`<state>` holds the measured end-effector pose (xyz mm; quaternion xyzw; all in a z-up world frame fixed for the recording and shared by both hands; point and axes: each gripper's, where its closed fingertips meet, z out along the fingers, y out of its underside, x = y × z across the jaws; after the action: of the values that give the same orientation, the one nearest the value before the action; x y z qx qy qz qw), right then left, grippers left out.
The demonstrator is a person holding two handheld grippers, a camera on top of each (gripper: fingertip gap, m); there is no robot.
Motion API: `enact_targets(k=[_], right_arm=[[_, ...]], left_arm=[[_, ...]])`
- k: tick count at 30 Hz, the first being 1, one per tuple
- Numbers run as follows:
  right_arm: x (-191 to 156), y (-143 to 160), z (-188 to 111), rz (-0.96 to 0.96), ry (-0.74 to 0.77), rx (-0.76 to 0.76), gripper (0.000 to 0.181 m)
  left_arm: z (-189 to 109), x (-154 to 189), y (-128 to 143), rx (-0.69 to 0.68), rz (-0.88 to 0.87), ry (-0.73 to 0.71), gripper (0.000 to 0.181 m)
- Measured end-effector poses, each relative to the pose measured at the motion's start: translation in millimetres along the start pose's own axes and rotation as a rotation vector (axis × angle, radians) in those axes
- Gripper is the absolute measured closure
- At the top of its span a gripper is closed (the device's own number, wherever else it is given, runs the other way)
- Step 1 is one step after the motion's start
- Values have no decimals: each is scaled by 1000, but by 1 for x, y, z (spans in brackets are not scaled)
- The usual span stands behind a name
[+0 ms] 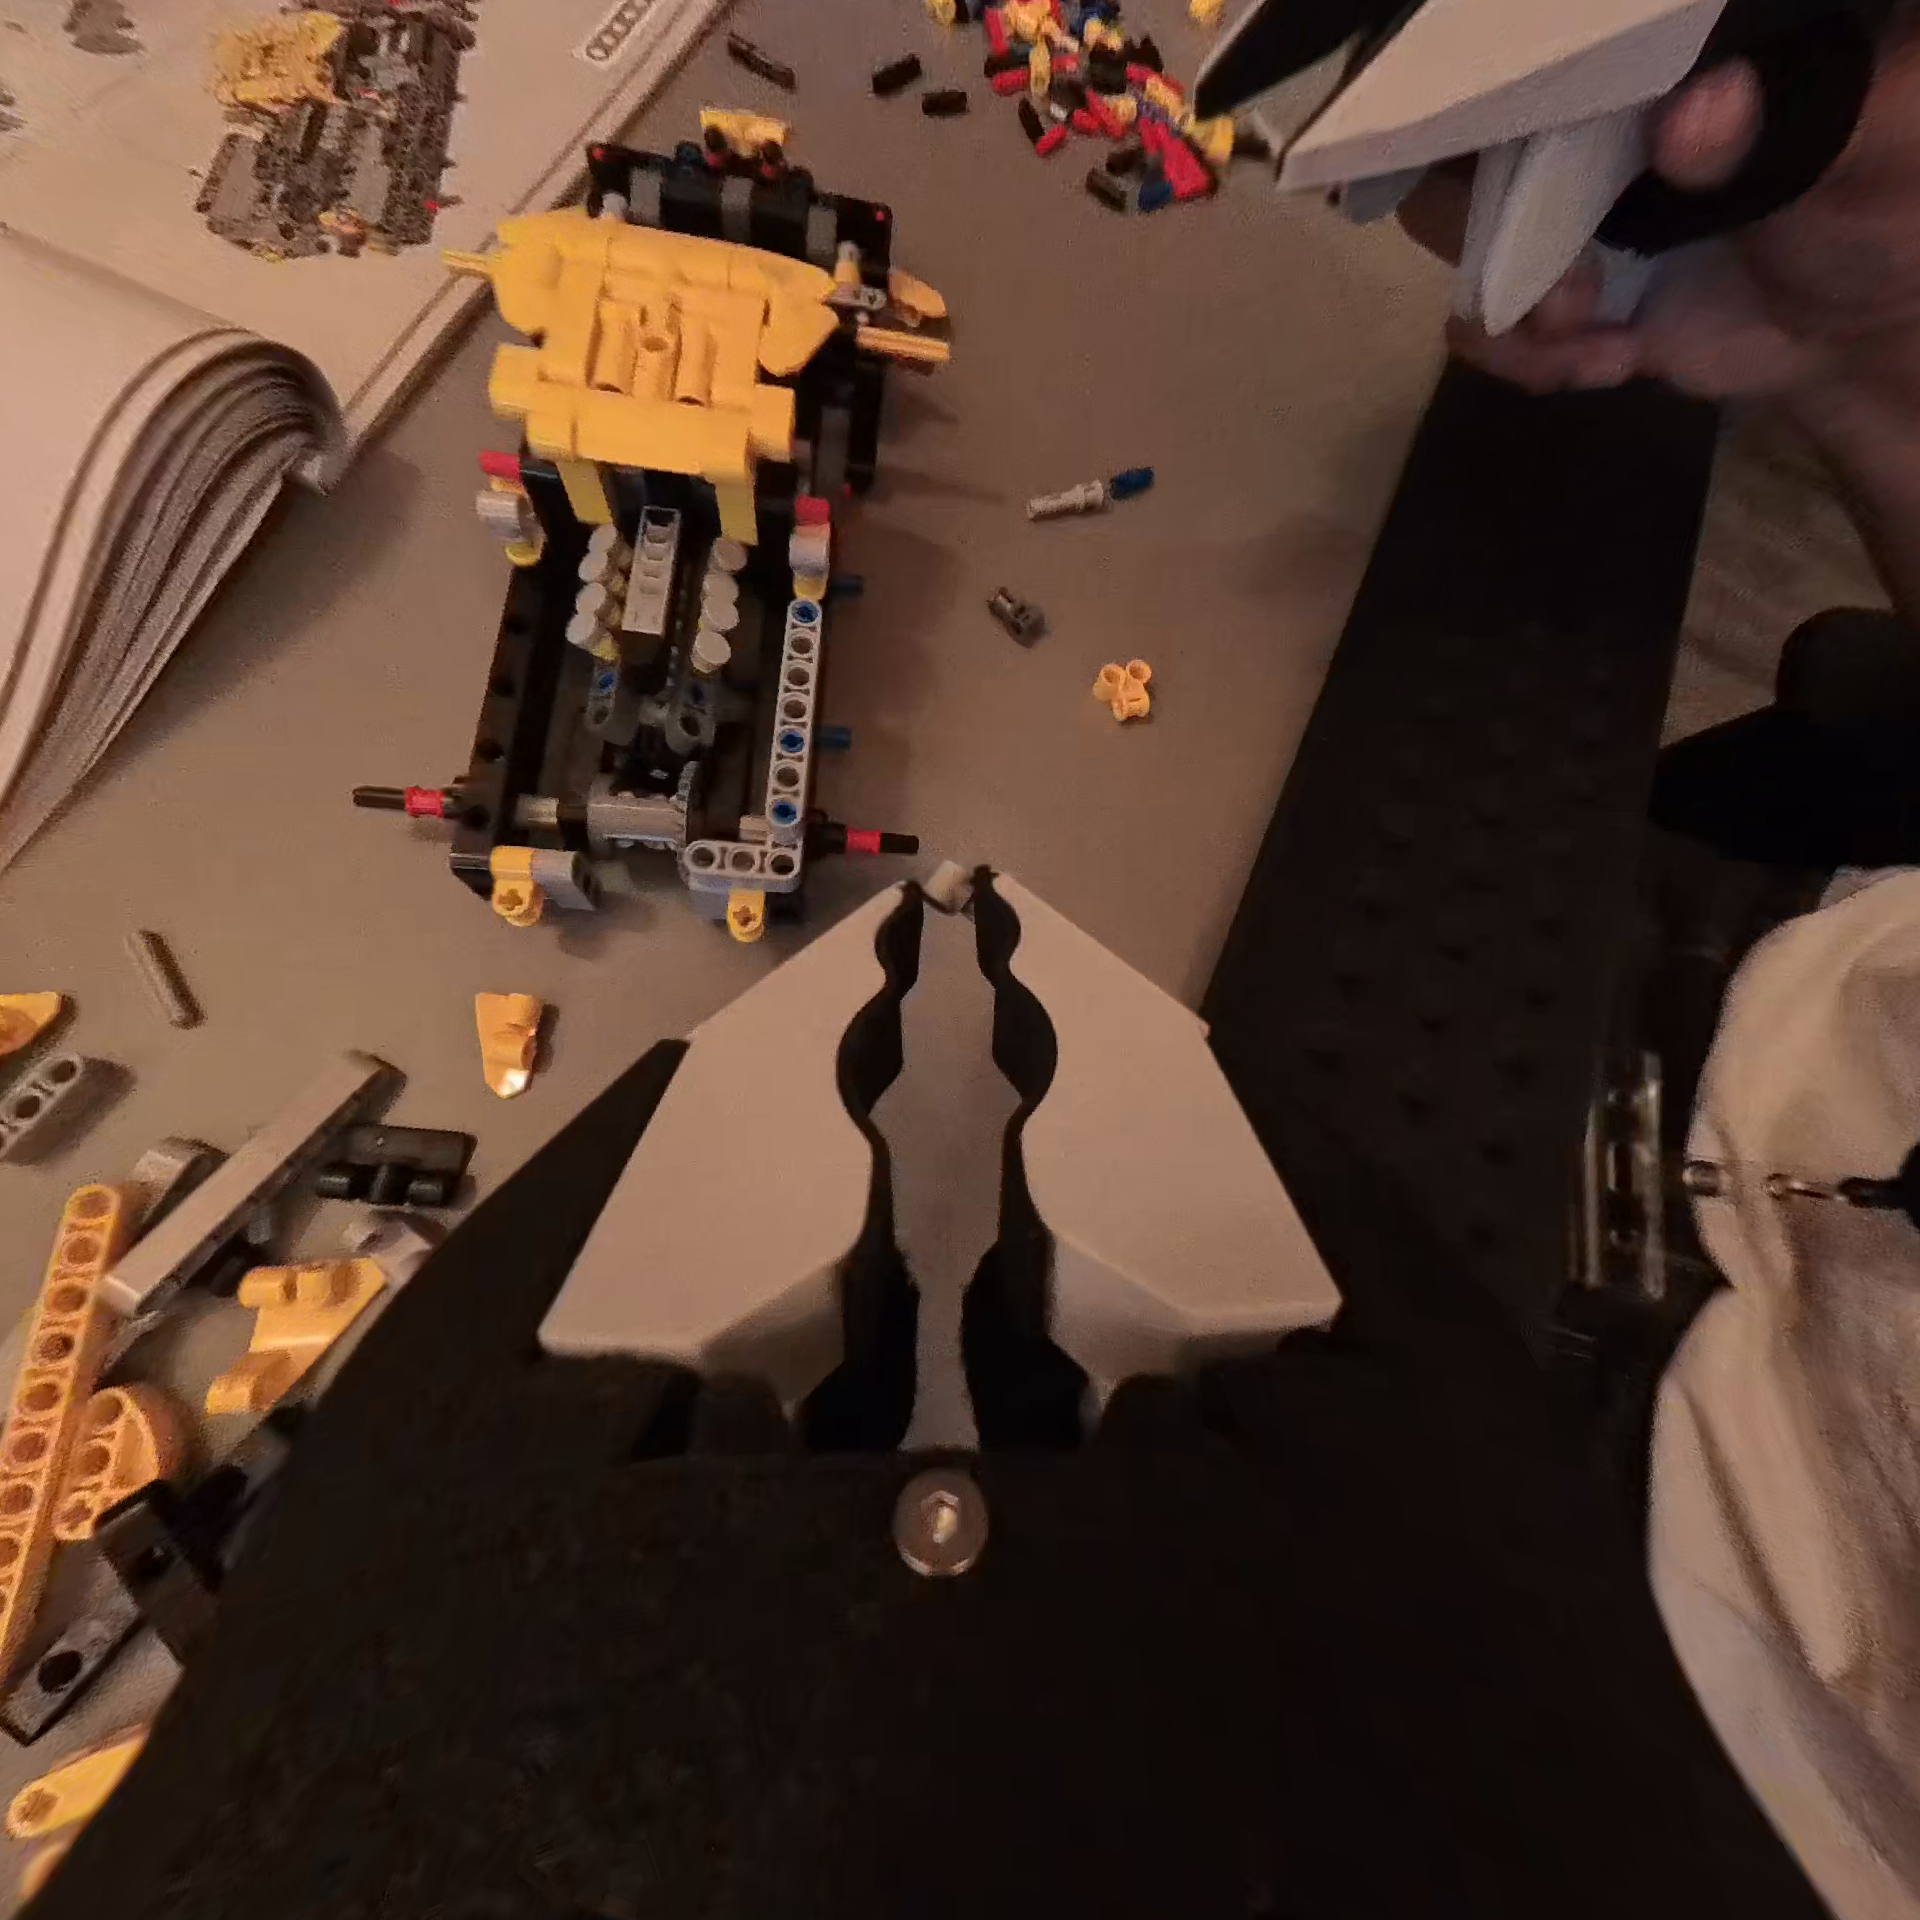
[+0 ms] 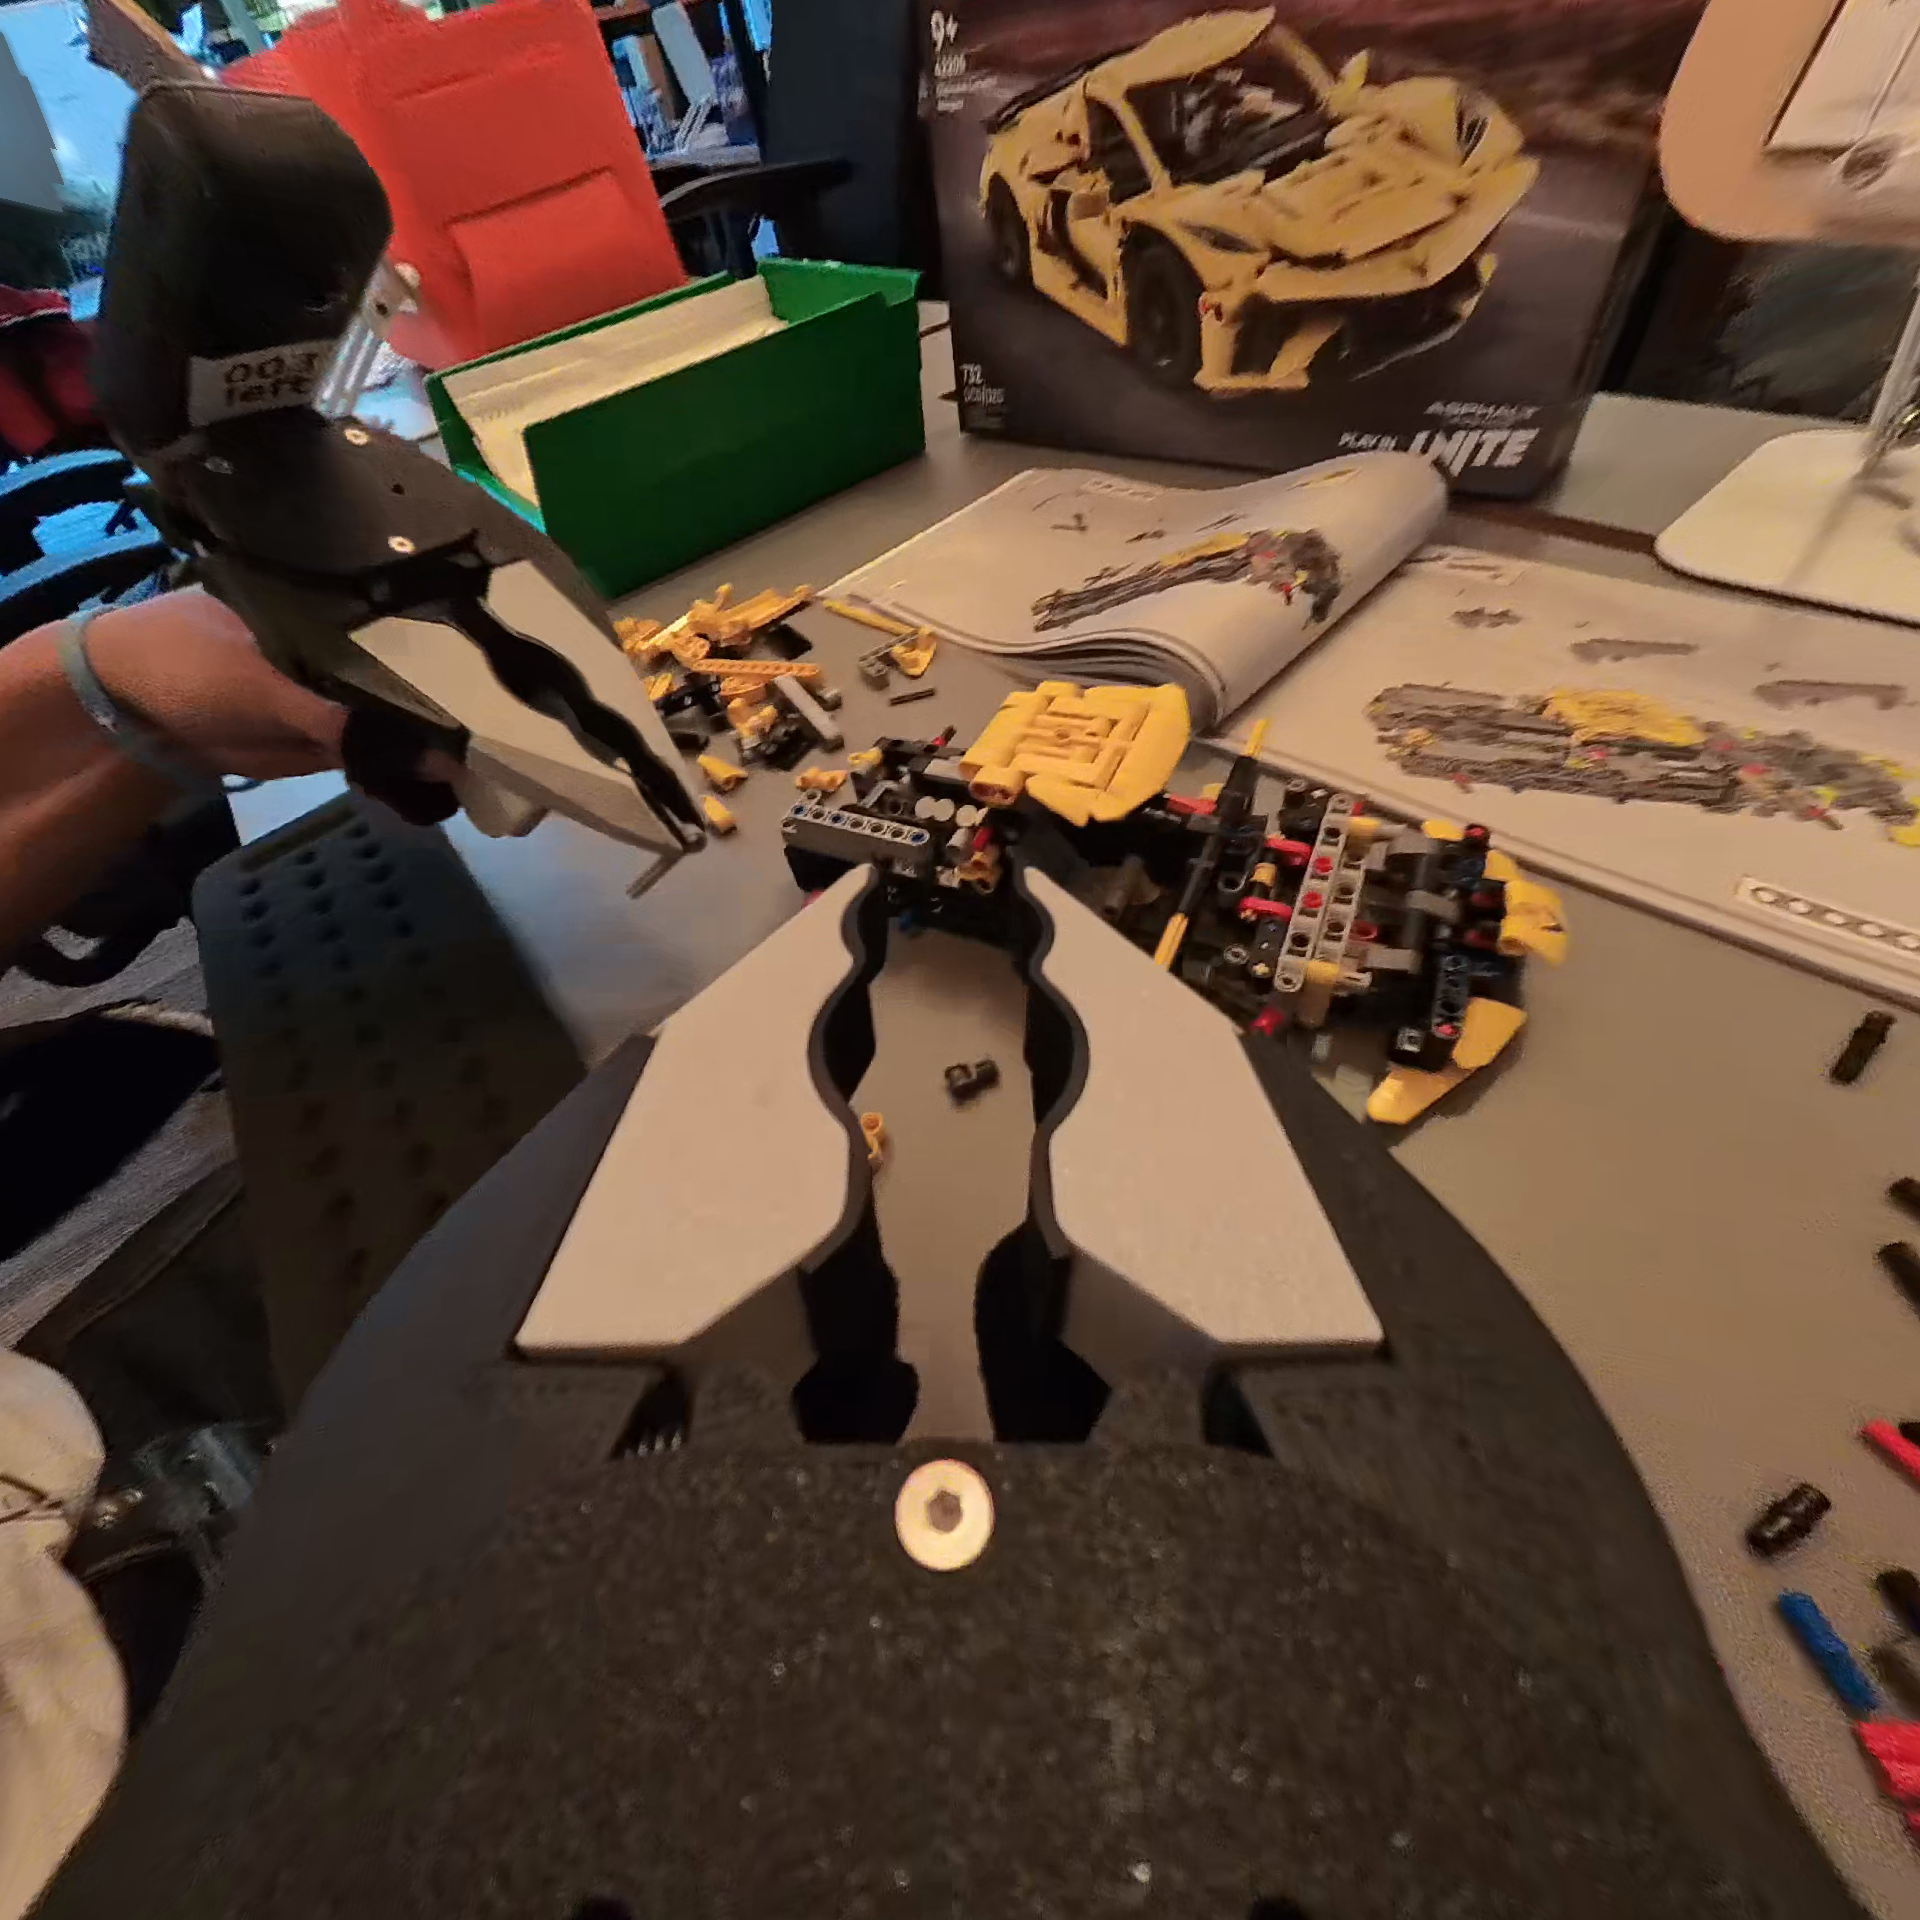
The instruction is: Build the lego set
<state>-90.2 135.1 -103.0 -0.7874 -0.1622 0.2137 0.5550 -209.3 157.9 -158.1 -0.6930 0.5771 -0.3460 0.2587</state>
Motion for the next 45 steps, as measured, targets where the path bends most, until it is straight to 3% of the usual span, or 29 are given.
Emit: enact_targets(k=[6, 10, 22, 33, 40, 45], right_arm=[[11, 27, -6, -21, 16, -168, 159], [13, 49, -13, -6, -23, -275, 157], [24, 87, -13, -85, 30, -435, 157], [18, 73, -19, 49, -17, -469, 156], [13, 69, -23, -40, -47, -487, 156], [0, 48, -13, -113, -131, -467, 155]], left_arm=[[30, 17, 20, -217, 186, 30, 172], [42, 22, 20, -271, 224, 58, 172], [58, 27, 20, -246, 232, 36, 164], [30, 31, 12, -144, 177, 40, 162], [21, 31, 10, -99, 153, 50, 162], [20, 36, 5, -77, 163, 55, 162]])
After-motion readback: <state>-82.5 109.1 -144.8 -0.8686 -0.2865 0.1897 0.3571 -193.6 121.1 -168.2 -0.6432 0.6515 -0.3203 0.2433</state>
